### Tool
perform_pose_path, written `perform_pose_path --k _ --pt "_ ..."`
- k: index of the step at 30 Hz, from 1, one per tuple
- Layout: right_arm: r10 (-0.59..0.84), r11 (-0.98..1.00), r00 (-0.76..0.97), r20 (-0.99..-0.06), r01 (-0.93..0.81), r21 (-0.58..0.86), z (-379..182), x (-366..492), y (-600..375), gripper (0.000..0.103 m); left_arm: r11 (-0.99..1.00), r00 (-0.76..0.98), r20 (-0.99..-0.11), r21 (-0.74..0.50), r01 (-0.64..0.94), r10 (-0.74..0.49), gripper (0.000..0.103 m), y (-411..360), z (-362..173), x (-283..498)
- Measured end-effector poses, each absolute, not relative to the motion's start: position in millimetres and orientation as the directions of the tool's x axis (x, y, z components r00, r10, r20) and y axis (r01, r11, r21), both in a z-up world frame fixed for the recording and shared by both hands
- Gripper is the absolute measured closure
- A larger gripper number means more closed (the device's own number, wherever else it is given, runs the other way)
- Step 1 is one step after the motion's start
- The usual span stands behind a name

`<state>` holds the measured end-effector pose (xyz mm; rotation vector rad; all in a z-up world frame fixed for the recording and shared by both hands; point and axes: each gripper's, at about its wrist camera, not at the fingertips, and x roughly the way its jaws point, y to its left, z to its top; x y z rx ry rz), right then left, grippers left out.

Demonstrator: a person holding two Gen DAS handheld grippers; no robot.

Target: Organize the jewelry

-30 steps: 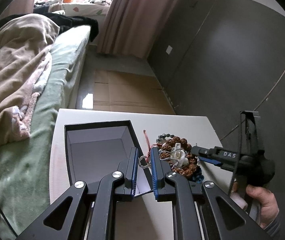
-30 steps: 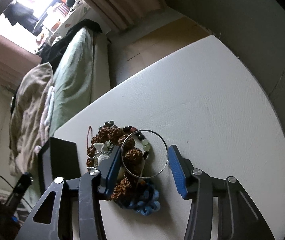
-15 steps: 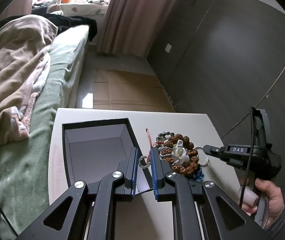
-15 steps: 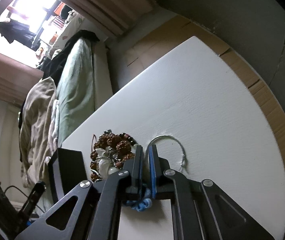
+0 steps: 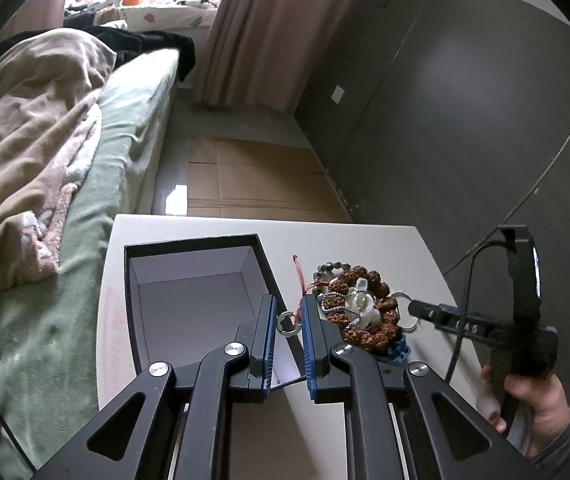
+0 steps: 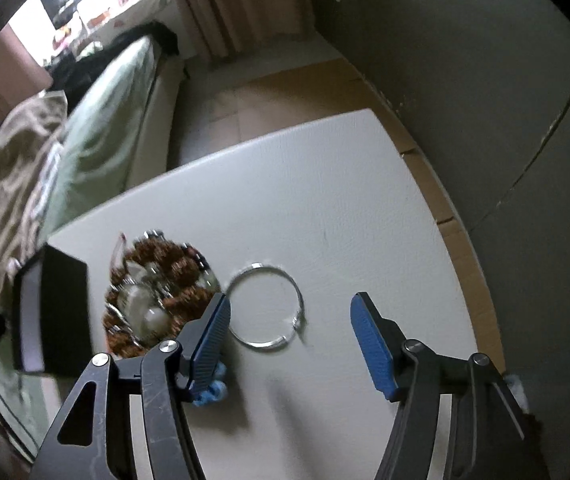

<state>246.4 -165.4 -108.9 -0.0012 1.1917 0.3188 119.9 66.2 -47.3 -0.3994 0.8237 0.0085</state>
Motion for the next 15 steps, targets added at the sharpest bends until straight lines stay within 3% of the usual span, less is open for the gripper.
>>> perform_pose_path --k 2,7,10,15 --pt "0.236 0.956 0.308 -0.922 -0.246 0.163 -114 247 -165 0.062 0.926 0.684 -0.715 -0.342 -0.160 -0.146 0.090 67 -47 120" --pt "0.104 0.958 0.358 -0.928 -0.287 -0.003 -116 240 -150 0.076 0.926 0.683 -0.716 -0.341 -0.160 -0.145 0.090 67 -47 120" --pt "0.098 0.945 0.355 -0.930 -0.326 -0.024 -116 236 -142 0.099 0.926 0.683 -0.716 -0.340 -0.164 -0.142 0.090 68 -47 119" --pt "0.170 0.953 0.337 -0.926 -0.297 0.066 -113 240 -157 0.100 0.922 0.689 -0.713 -0.343 -0.177 -0.133 0.090 73 -45 118"
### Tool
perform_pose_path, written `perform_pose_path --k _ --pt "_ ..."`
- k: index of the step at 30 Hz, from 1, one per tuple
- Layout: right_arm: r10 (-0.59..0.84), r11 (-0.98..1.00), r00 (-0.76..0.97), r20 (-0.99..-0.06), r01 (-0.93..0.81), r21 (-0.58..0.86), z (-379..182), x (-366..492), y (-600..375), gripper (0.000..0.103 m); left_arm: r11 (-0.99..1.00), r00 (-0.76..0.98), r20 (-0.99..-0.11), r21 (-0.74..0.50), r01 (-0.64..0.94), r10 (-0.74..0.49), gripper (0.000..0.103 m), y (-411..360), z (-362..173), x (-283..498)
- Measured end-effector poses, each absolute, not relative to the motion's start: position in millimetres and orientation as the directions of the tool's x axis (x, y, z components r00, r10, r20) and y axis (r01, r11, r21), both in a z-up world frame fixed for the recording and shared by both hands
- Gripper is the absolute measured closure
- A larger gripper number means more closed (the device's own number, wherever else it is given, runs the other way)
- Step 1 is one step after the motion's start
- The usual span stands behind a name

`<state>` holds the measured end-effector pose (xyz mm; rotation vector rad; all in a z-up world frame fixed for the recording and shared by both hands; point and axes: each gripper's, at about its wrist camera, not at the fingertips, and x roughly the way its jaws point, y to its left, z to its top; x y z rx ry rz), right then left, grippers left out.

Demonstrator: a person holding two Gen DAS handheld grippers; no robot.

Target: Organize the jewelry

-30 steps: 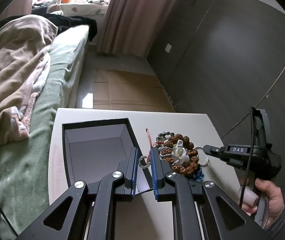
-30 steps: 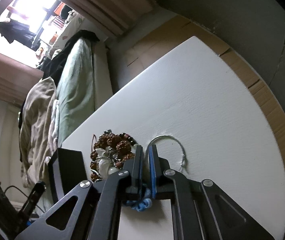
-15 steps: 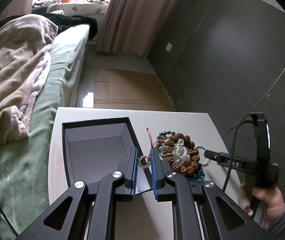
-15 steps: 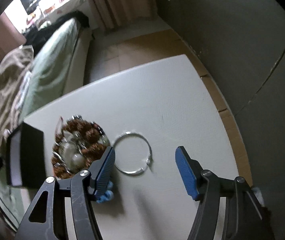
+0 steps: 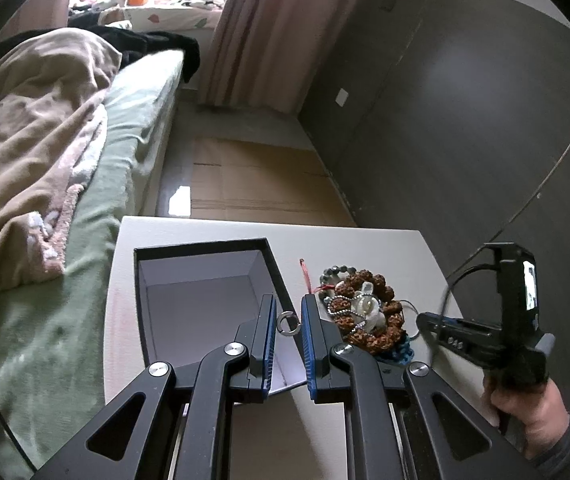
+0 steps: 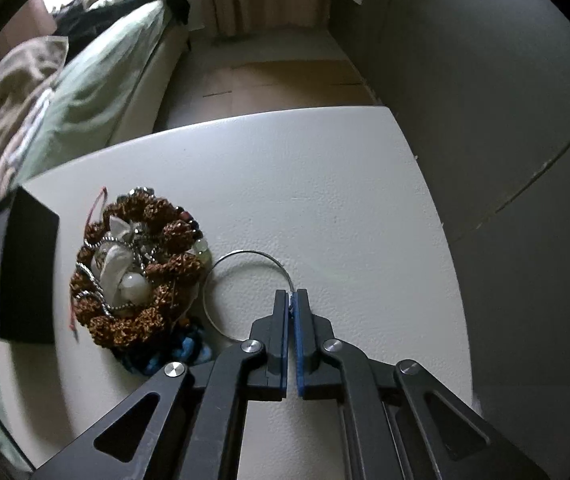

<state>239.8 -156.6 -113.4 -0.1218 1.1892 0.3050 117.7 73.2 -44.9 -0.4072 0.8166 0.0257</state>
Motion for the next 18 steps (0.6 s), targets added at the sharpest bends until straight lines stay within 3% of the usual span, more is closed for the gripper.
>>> perform_pose_path --k 8,18 --pt "0.378 0.917 0.343 -0.860 -0.265 0.297 -91 240 -175 0.099 0.910 0.695 -0.711 -0.352 -0.217 -0.109 0.090 90 -45 114" --pt "0.438 0.895 0.429 -0.790 -0.292 0.338 -55 220 -163 0.102 0.901 0.693 -0.716 -0.355 -0.249 -0.090 0.090 100 -46 111"
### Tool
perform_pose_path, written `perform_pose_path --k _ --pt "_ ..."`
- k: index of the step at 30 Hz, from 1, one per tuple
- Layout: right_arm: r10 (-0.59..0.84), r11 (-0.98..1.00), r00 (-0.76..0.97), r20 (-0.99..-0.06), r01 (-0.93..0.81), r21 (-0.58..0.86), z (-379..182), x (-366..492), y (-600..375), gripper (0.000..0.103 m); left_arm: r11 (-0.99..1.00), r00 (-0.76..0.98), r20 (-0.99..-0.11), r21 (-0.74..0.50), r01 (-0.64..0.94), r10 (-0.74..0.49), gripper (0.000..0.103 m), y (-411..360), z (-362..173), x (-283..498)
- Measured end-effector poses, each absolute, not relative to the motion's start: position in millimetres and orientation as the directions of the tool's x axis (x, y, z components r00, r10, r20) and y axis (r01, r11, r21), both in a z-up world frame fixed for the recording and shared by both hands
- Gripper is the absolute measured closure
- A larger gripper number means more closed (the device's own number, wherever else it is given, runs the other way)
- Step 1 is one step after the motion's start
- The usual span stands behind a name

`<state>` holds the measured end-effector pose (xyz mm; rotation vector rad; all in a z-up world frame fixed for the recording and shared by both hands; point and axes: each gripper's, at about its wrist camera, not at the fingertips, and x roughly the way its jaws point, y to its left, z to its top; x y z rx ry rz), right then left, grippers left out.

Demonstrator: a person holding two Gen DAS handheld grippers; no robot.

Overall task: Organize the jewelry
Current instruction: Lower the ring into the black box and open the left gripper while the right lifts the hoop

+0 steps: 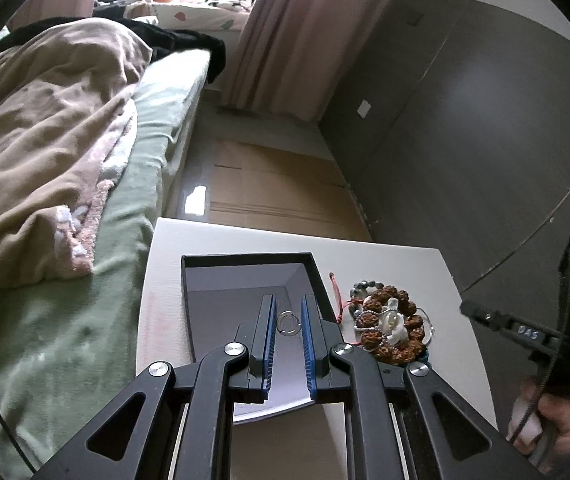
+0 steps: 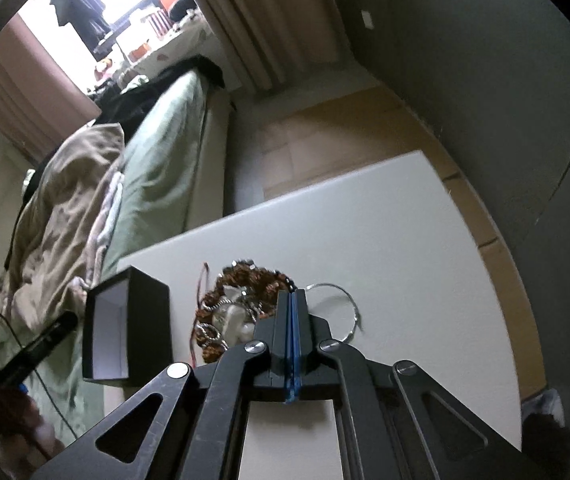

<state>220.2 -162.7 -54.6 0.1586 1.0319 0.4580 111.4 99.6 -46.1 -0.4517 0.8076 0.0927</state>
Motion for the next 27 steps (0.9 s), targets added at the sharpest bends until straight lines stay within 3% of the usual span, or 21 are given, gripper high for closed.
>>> perform_pose_path --k 7,9,11,12,16,20,25,27 --pt "0.333 0.937 0.380 -0.863 -0.235 0.258 -76 234 -167 0.101 0.901 0.689 -0.719 -0.353 -0.251 -0.090 0.090 99 -47 112" --pt "0.281 0.954 0.358 -0.891 -0.208 0.217 -90 240 -167 0.095 0.899 0.690 -0.718 -0.358 -0.252 -0.092 0.090 99 -47 112" --pt "0.277 0.955 0.350 -0.895 -0.199 0.218 -98 245 -168 0.058 0.898 0.692 -0.715 -0.361 -0.251 -0.095 0.090 98 -47 113" --pt "0.280 0.955 0.357 -0.891 -0.199 0.221 -99 246 -168 0.054 0.898 0.692 -0.716 -0.361 -0.250 -0.095 0.090 97 -47 113" --pt "0.246 0.960 0.363 -0.899 -0.218 0.174 -106 250 -159 0.055 0.900 0.688 -0.720 -0.357 -0.252 -0.093 0.090 97 -48 113" --pt "0.193 0.967 0.365 -0.911 -0.230 0.113 -116 252 -150 0.082 0.899 0.687 -0.721 -0.355 -0.256 -0.089 0.090 99 -48 113" --pt "0.101 0.957 0.391 -0.915 -0.291 -0.018 -118 244 -130 0.098 0.896 0.685 -0.724 -0.353 -0.267 -0.081 0.090 102 -49 113" --pt "0.082 0.951 0.402 -0.912 -0.306 -0.049 -118 241 -126 0.099 0.897 0.684 -0.726 -0.349 -0.271 -0.076 0.090 103 -49 112"
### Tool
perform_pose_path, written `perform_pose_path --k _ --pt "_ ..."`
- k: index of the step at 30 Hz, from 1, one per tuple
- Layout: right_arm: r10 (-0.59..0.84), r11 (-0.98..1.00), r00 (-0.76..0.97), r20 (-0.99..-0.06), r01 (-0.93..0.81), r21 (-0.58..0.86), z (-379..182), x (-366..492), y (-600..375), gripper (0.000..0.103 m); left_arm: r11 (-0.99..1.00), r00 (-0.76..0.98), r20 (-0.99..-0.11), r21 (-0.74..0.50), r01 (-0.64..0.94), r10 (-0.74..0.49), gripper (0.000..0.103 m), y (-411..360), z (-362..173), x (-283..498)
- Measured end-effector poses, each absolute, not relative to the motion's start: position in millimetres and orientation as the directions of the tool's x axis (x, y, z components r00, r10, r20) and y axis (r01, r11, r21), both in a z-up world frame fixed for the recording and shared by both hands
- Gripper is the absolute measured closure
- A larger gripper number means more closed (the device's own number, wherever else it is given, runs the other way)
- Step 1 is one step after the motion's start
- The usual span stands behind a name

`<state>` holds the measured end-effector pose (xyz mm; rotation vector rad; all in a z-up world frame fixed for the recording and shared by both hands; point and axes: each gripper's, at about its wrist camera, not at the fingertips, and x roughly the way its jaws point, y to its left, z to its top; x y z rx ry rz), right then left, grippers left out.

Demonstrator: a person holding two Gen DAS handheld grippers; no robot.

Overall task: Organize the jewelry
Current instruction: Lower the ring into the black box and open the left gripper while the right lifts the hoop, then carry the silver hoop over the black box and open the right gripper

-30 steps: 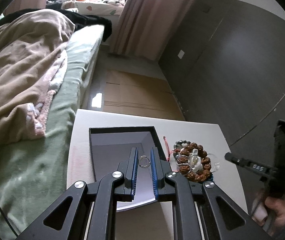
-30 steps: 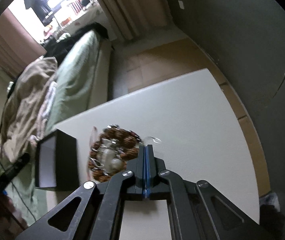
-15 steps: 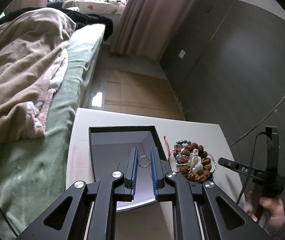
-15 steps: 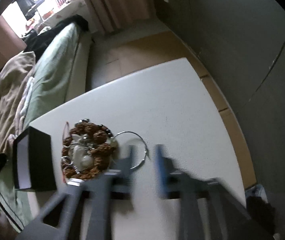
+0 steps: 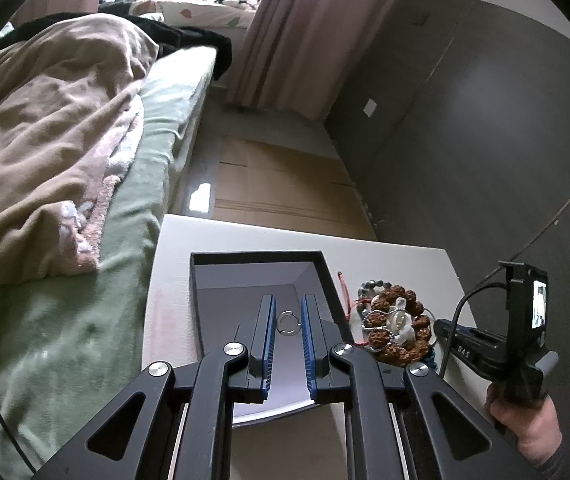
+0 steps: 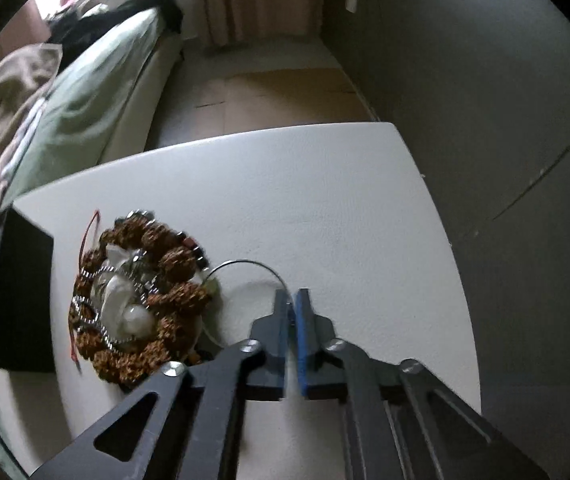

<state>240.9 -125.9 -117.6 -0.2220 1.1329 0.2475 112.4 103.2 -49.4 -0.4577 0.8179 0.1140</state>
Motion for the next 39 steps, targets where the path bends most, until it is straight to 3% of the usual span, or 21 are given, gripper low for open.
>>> perform_pose_path --k 9,16,17,19,21,39 --pt "0.098 0.968 0.442 -0.892 -0.250 -0.018 -98 244 -160 0.100 0.898 0.674 -0.734 -0.346 -0.273 -0.078 0.090 101 -54 116" --pt "0.302 0.948 0.462 -0.834 -0.241 0.210 -69 239 -182 0.100 0.895 0.706 -0.703 -0.365 -0.258 -0.083 0.087 98 -50 120" --pt "0.343 0.934 0.465 -0.816 -0.263 0.242 -63 236 -179 0.100 0.894 0.703 -0.707 -0.359 -0.269 -0.073 0.082 99 -49 120" --pt "0.391 0.914 0.461 -0.796 -0.292 0.280 -57 232 -172 0.100 0.890 0.701 -0.711 -0.352 -0.290 -0.053 0.038 100 -48 120" --pt "0.453 0.885 0.448 -0.771 -0.330 0.329 -54 230 -160 0.100 0.879 0.723 -0.690 -0.363 -0.310 -0.030 0.022 104 -47 116" --pt "0.734 0.663 0.255 -0.629 -0.469 0.584 -60 198 -62 0.099 0.815 0.745 -0.666 -0.414 -0.406 0.033 0.022 148 -41 98"
